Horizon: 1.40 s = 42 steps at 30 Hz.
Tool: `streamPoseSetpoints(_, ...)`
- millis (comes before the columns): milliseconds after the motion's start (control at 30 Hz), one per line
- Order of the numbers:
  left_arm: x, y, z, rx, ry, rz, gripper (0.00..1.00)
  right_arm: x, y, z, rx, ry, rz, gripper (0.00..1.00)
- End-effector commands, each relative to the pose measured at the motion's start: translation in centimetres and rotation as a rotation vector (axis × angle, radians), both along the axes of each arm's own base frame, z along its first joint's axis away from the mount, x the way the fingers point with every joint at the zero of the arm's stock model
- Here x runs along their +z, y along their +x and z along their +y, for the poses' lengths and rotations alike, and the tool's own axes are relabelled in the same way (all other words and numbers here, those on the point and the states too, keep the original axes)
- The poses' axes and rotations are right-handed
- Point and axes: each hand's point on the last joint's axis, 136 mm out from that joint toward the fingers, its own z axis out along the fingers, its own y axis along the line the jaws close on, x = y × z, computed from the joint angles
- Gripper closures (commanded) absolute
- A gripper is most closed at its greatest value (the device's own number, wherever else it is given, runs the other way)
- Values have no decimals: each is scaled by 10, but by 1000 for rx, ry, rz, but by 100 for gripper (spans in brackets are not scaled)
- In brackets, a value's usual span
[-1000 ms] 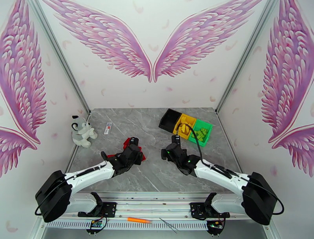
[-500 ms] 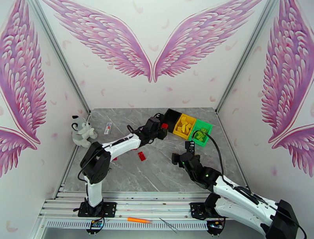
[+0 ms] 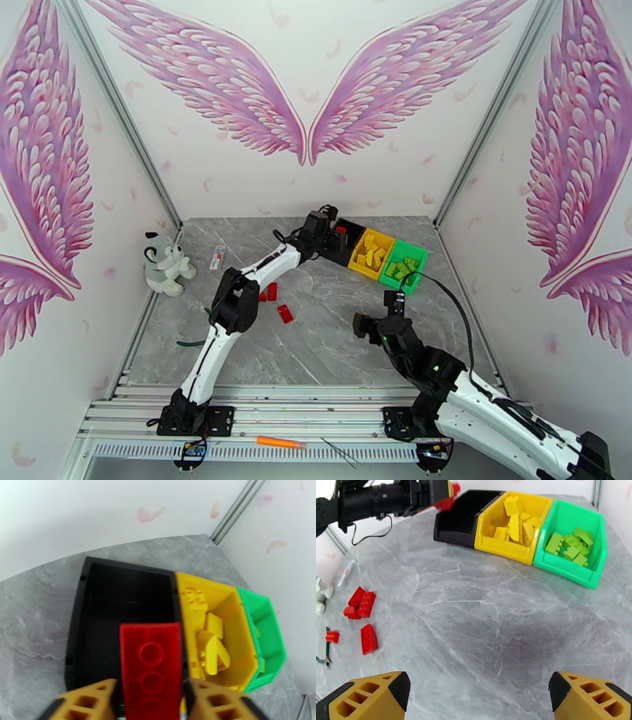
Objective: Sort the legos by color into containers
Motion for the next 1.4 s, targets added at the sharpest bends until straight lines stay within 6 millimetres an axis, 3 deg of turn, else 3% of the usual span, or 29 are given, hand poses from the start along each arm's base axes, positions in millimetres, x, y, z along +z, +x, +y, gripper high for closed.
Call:
streamPoseSetpoints(0,17,-8,-15,-69,-11,-24,26,-7,-2,-3,-10,-3,19,1)
streamPoseSetpoints(67,23,-13,-18,-80,-2,-37,21,-7,-1,-3,-14,-1,15,1)
streamPoseSetpoints(267,44,-35,-9,-61,-4,-85,22,-7,2,-2,-13,2,-5,1)
streamPoseSetpoints(400,66,-60,10,-5,19,-154,20,-10,1,-10,-68,3,14,1)
streamPoseSetpoints(567,76,-92,43,95,71,-191,16,-8,6,10,26,3,11,1)
streamPoseSetpoints(767,53,-129,94,232,176,-149,11,-13,16,36,105,25,19,1)
streamPoseSetpoints(1000,-3,-178,145,334,315,-48,7,-28,27,53,124,2,76,4)
streamPoseSetpoints(1200,-49,-210,164,369,370,43,5,-36,30,61,144,20,86,2)
streamPoseSetpoints(1367,-82,-217,168,378,426,103,6,-37,29,64,157,26,91,1)
